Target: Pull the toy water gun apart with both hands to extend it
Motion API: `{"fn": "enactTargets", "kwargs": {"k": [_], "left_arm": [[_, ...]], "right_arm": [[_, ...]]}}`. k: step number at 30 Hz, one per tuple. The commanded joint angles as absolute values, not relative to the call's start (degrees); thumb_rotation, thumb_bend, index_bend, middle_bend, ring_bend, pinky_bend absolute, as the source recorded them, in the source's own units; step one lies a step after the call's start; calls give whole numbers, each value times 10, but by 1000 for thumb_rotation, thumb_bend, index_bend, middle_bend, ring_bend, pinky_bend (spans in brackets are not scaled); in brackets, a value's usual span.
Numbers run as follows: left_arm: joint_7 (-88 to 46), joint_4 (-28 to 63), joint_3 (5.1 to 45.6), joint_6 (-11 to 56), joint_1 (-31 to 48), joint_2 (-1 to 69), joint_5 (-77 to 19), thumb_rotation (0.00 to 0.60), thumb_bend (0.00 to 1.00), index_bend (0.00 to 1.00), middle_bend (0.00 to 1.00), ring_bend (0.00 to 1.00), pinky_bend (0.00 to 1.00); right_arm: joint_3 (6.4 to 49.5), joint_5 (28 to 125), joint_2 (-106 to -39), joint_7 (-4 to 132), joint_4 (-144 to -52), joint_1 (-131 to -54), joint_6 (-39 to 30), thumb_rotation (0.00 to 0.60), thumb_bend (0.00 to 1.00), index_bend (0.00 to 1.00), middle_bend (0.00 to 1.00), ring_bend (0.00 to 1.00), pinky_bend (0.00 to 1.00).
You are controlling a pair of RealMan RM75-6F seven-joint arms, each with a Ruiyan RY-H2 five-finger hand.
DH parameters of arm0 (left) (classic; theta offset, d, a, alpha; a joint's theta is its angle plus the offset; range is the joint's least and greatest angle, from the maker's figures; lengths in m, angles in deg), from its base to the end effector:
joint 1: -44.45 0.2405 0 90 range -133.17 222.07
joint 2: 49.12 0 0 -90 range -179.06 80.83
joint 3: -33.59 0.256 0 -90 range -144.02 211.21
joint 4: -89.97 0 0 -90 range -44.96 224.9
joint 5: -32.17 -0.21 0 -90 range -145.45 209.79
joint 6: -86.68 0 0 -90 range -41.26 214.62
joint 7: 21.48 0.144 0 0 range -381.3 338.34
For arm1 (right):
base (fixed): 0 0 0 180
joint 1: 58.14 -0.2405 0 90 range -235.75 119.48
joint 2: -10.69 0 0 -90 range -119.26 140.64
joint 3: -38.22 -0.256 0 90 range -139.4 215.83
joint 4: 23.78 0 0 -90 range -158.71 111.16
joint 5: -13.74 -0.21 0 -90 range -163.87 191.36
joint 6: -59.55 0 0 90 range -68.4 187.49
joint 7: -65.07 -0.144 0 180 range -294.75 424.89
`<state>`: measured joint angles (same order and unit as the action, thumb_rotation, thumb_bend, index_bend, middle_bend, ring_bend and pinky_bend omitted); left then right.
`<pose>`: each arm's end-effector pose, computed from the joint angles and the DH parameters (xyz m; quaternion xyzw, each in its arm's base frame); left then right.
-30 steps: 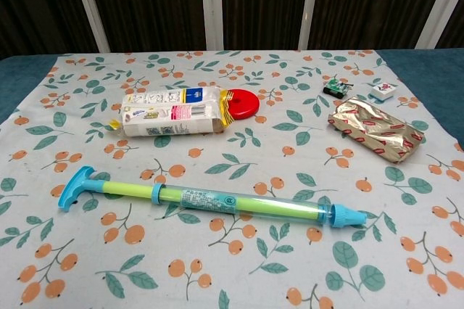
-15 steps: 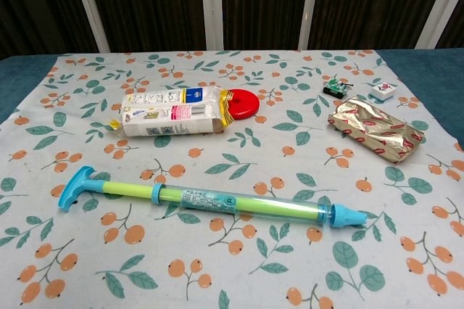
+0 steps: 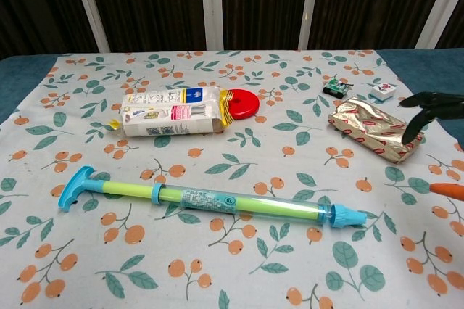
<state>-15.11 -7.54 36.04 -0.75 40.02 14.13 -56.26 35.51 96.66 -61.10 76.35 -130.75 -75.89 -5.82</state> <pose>-0.2950 0.1577 0.1473 -0.6231 -0.3840 -0.3675 0.5738 -0.2073 -0.2156 0.0570 0.6925 -0.4551 0.3917 0.3999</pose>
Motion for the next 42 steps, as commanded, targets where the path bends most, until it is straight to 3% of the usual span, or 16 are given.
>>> {"fn": "enactTargets", "kwargs": {"k": [1,13,30,42], "left_arm": [[-151,-75,359,-7,400,141,-565,600,134,31,0,0,0],[-165,-72,355,4,401,136,-563,600,134,33,0,0,0],[-159,-71,351,9,402,138,-568,600,134,33,0,0,0],[-156,-72,349,12,403,139,-566,600,135,38,0,0,0]], "right_arm": [[339,926,-669,832,-1322,-789,-30,600,320,383,123,0,0],[339,834,-789,958,-1273,-824,-22,600,320,384,126,0,0],[337,786,-833,978,-1223,-839,-31,600,320,384,127,0,0],[334,761,-851,980,-1203,-851,-29,600,320,499,146,0,0]]}}
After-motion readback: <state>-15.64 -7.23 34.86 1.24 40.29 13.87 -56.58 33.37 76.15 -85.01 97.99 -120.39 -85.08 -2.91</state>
